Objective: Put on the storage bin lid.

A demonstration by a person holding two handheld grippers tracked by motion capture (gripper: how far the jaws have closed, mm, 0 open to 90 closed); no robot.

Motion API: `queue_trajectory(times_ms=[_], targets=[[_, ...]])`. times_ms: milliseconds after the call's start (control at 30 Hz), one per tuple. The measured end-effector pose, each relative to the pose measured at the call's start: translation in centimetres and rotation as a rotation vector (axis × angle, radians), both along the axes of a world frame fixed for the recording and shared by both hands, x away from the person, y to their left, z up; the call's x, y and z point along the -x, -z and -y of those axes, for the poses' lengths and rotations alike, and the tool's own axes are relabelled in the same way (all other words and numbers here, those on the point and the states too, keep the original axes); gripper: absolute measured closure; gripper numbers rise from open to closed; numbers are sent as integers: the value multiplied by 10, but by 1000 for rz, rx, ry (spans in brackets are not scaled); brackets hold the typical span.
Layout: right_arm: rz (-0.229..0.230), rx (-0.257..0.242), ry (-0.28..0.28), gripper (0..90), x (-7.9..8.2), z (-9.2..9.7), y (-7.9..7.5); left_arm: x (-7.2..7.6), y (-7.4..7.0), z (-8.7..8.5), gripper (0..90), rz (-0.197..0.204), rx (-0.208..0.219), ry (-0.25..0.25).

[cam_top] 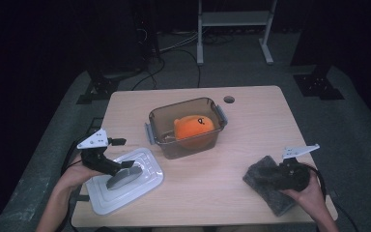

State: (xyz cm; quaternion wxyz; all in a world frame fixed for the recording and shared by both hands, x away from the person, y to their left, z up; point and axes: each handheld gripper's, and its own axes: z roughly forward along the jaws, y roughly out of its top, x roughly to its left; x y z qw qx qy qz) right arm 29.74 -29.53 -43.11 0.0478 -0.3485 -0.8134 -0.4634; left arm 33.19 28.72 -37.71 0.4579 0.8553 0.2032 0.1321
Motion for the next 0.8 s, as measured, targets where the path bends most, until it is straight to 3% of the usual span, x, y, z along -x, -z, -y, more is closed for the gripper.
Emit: queue_trajectory(times_ms=[200, 467, 567, 633, 800], targets=[[-2, 0, 3, 381, 1, 0, 0, 5, 19, -8, 131, -32, -8, -17], [-4, -11, 5, 381, 0, 2, 1, 11, 39, -17, 170, -46, -19, -20], [-4, -9, 3, 380, 0, 1, 1, 13, 44, -21, 216, -48, -27, -17], [-5, -8, 1, 380, 0, 0, 1, 14, 48, -23, 298, -48, -29, 1], [-5, -12, 3, 380, 0, 0, 1, 17, 58, -27, 342, -70, -47, -3]])
